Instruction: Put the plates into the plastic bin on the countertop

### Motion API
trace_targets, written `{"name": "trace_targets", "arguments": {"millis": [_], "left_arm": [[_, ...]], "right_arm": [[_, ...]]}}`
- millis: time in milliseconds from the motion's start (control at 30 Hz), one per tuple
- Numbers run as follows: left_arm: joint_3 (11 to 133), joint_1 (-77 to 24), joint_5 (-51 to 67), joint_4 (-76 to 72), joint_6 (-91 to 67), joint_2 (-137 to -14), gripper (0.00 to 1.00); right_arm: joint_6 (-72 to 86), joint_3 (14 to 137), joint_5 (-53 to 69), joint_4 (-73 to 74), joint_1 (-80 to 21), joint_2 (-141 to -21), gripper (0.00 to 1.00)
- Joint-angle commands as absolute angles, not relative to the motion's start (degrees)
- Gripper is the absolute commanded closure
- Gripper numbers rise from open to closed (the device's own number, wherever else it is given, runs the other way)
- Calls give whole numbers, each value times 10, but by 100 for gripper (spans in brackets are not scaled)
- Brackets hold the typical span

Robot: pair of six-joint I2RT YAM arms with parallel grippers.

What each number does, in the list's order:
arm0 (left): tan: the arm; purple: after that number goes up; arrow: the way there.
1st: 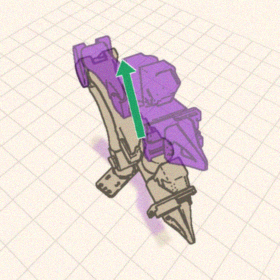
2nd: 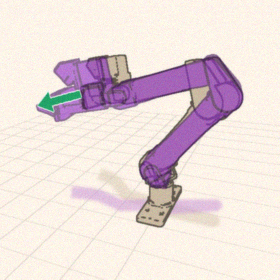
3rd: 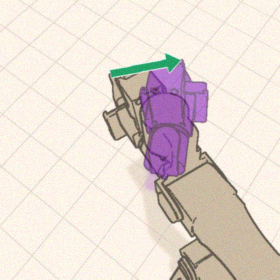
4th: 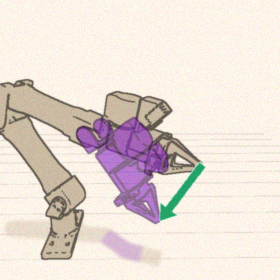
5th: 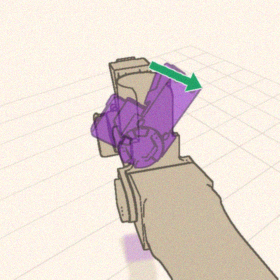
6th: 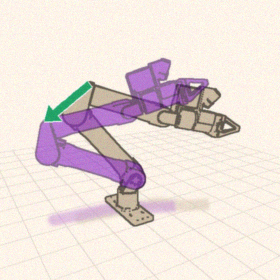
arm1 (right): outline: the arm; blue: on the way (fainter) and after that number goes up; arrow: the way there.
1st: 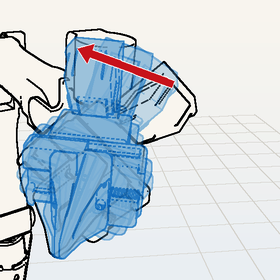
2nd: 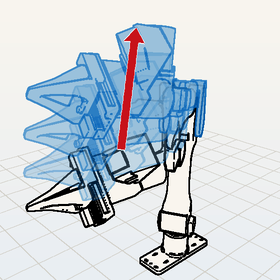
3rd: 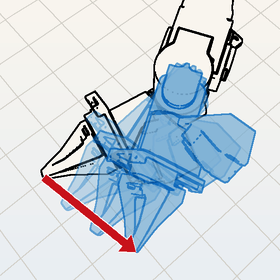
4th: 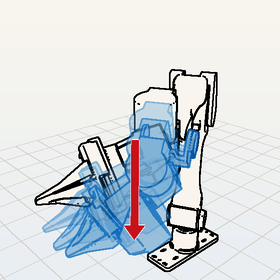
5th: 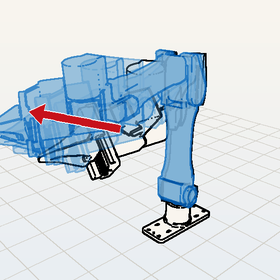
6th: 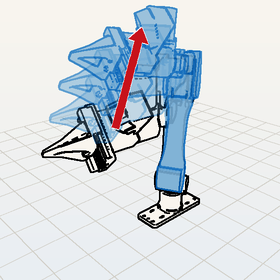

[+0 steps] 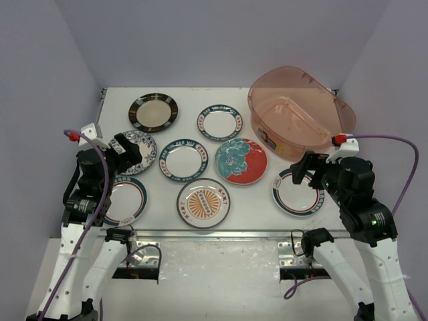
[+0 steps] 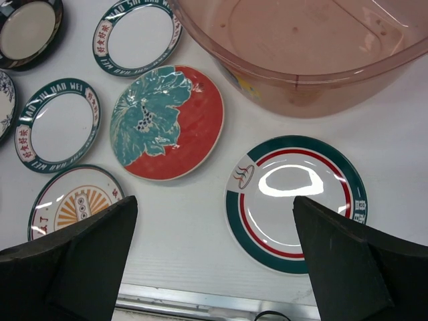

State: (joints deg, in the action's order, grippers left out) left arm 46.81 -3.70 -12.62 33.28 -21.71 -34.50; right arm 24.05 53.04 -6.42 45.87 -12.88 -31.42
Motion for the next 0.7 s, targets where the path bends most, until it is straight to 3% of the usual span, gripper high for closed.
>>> {"name": "trace_targets", "arguments": {"millis": [0, 100, 333, 500, 667], "left_arm": [[468, -37, -112, 306, -218, -350, 0], [470, -36, -92, 302, -218, -360, 0], [504, -36, -9, 230, -325, -471, 0], [595, 5, -21, 121, -352, -666, 0], [673, 127, 53, 26, -357, -845, 0]], "right_arm": [[246, 528, -66, 425, -127, -307, 1], [246, 532, -44, 417, -128, -313, 1], [259, 518, 130, 332, -127, -318, 1], [274, 514, 213, 289, -127, -320, 1], [276, 494, 232, 284, -127, -300, 1]]}}
